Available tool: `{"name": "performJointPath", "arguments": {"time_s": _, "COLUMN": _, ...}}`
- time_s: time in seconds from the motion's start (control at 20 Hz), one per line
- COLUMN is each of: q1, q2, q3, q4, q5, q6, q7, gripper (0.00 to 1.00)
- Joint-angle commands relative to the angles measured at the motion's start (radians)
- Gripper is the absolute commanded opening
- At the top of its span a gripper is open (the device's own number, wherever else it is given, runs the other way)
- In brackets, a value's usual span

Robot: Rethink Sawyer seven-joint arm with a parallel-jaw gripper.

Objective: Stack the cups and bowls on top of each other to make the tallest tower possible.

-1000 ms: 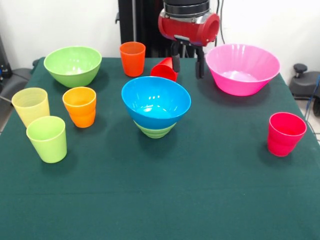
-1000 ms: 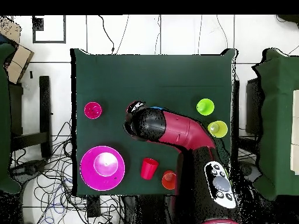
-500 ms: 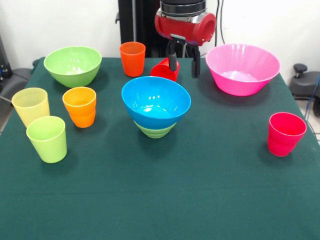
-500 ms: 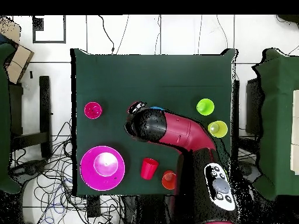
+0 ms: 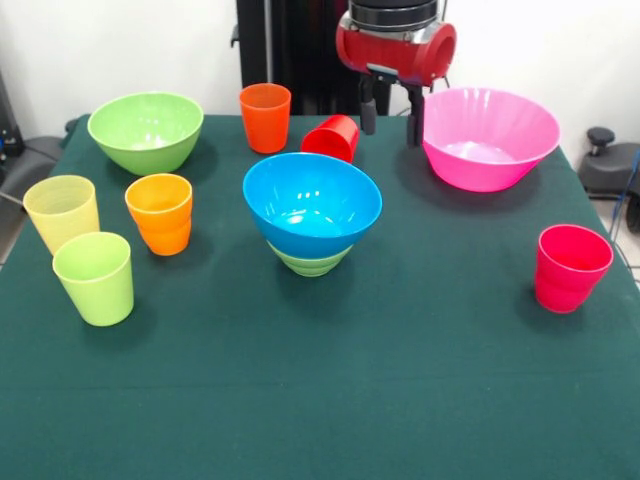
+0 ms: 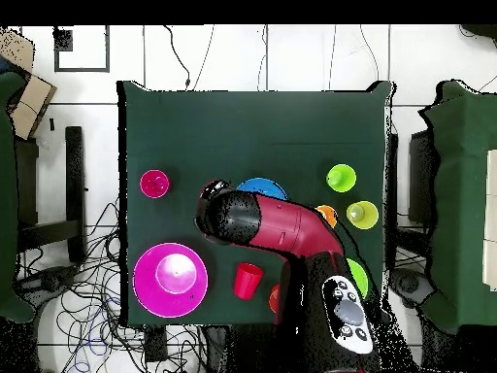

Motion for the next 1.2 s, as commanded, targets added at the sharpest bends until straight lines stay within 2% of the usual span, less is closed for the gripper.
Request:
{"name": "performJointPath", "arguments": {"time_s": 0.05, "q1": 0.012, "q2": -0.008, "q3": 0.032, "q4": 0.128, "q5": 0.018, "q6": -0.002, "q7": 0.103, "gripper": 1.0}}
{"name": "performJointPath", "arguments": {"time_s": 0.35, "q1": 0.02, "q2": -0.03, "q3": 0.032, "q4": 0.163, "q5": 0.03, "q6": 0.007, "q7": 0.11, "gripper": 1.0}}
{"name": "performJointPath", "arguments": {"time_s": 0.75, "q1": 0.018, "q2": -0.038, "q3": 0.09, "q4": 0.246, "q5": 0.061, "q6": -0.064, "q7": 0.114, "gripper": 1.0}}
{"name": "performJointPath", "arguments": {"time_s": 1.0, "q1": 0.006, "q2": -0.041, "q3": 0.121, "q4": 0.27, "q5": 0.065, "q6": -0.089, "q7": 0.091, "gripper": 1.0}}
{"name": "performJointPath", "arguments": {"time_s": 1.2, "q1": 0.02, "q2": -0.028, "q3": 0.12, "q4": 0.267, "q5": 0.06, "q6": -0.087, "q7": 0.091, "gripper": 1.0}}
